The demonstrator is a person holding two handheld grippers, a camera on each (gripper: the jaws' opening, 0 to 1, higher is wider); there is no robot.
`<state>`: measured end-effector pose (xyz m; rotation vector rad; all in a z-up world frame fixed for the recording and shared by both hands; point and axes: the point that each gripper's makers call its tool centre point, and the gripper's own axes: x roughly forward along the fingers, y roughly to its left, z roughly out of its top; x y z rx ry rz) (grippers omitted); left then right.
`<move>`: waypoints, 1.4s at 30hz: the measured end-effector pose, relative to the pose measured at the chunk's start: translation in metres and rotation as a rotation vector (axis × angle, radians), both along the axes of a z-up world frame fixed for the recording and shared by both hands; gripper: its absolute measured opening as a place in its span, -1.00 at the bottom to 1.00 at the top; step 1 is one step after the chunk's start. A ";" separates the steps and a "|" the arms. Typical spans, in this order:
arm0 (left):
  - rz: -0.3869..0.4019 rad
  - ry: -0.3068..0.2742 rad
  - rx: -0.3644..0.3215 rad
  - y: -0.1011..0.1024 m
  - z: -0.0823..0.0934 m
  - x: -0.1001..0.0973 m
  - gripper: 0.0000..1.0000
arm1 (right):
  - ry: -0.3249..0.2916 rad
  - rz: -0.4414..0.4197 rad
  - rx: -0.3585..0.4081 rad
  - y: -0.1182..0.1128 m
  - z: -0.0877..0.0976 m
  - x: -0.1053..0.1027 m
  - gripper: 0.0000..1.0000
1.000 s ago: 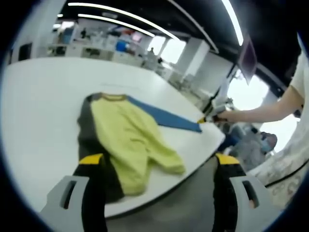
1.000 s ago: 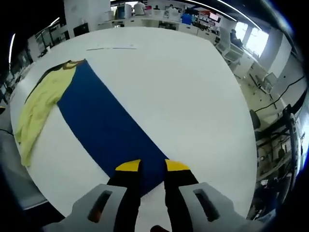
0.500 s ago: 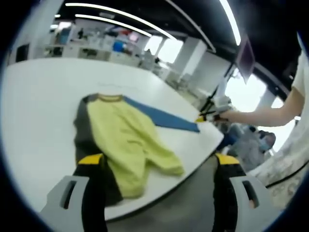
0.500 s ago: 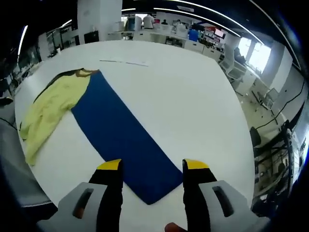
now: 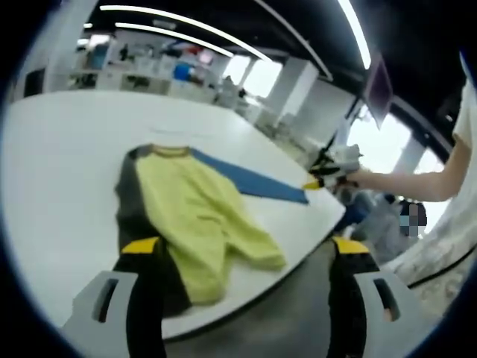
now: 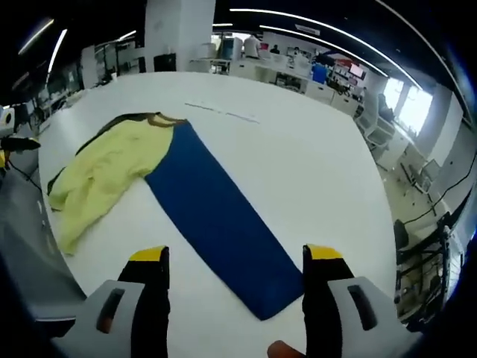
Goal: Fold the garment on the visible template until the final outline fits inside the template.
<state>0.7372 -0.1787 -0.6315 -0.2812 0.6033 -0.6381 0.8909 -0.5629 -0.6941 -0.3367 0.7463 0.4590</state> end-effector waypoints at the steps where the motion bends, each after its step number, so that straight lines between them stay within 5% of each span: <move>1: 0.002 -0.001 -0.002 0.000 0.000 0.000 0.76 | -0.004 0.005 0.006 0.003 0.003 -0.002 0.48; 16: 0.007 -0.009 -0.011 0.001 0.002 -0.002 0.76 | -0.019 0.026 0.042 0.032 0.023 -0.025 0.49; 20: 0.014 -0.010 -0.013 0.002 0.002 -0.002 0.76 | -0.019 0.042 0.072 0.051 0.032 -0.048 0.49; 35: 0.001 -0.014 -0.019 -0.002 0.002 0.000 0.76 | -0.007 0.109 0.149 0.098 0.041 -0.083 0.48; 42: 0.001 -0.015 -0.018 -0.001 0.001 0.000 0.76 | -0.027 0.147 0.183 0.122 0.063 -0.099 0.48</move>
